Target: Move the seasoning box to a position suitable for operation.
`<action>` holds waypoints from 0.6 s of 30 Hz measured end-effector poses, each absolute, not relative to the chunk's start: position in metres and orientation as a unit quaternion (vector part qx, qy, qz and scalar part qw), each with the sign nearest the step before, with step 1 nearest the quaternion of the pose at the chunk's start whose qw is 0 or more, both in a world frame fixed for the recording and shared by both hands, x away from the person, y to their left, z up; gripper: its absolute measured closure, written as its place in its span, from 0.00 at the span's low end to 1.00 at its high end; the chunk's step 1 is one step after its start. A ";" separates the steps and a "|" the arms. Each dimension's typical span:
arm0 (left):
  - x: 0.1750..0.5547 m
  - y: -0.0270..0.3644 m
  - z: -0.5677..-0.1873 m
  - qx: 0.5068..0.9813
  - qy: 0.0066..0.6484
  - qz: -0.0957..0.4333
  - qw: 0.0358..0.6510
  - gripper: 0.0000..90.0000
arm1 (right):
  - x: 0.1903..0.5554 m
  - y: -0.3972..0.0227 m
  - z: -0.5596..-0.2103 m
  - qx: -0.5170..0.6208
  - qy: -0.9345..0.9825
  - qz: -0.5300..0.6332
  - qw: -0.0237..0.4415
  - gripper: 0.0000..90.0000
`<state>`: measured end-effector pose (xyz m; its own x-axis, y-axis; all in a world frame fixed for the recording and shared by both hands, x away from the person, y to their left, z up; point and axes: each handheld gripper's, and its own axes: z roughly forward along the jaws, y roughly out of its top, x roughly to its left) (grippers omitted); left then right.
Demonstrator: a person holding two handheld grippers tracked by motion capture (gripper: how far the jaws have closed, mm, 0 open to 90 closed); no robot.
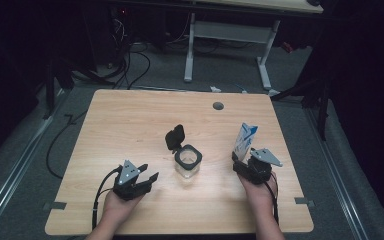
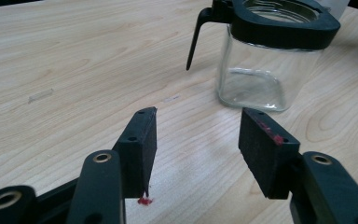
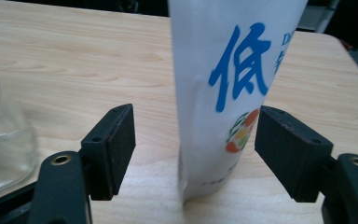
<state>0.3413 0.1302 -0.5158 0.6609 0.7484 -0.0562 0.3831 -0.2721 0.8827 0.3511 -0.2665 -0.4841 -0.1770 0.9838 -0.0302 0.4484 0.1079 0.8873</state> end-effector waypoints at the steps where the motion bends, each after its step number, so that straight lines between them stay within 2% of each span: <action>1: 0.342 0.131 -0.516 0.774 0.365 0.187 0.482 0.53 | 0.354 -0.266 -0.484 0.549 0.655 0.387 0.345 0.31; 4: 0.345 0.132 -0.517 0.774 0.362 0.187 0.485 0.53 | 0.364 -0.271 -0.485 0.561 0.645 0.396 0.335 0.27; 7: 0.347 0.134 -0.518 0.773 0.365 0.187 0.485 0.53 | 0.371 -0.274 -0.485 0.566 0.643 0.397 0.330 0.29; 8: 0.348 0.134 -0.519 0.773 0.367 0.186 0.484 0.53 | 0.372 -0.275 -0.486 0.565 0.644 0.398 0.330 0.36; 9: 0.348 0.134 -0.519 0.773 0.367 0.186 0.484 0.53 | 0.372 -0.275 -0.486 0.565 0.644 0.398 0.330 0.36; 12: 0.348 0.134 -0.519 0.772 0.368 0.190 0.482 0.53 | 0.373 -0.278 -0.485 0.564 0.645 0.398 0.329 0.48; 13: 0.348 0.134 -0.519 0.772 0.368 0.190 0.482 0.53 | 0.373 -0.278 -0.485 0.564 0.645 0.398 0.329 0.48; 14: 0.348 0.134 -0.519 0.772 0.368 0.188 0.482 0.53 | 0.372 -0.279 -0.484 0.562 0.645 0.401 0.327 0.55; 15: 0.348 0.134 -0.519 0.772 0.368 0.188 0.482 0.53 | 0.372 -0.279 -0.484 0.562 0.645 0.401 0.327 0.55; 18: 0.346 0.133 -0.519 0.771 0.367 0.187 0.485 0.53 | 0.368 -0.281 -0.484 0.558 0.646 0.405 0.327 0.67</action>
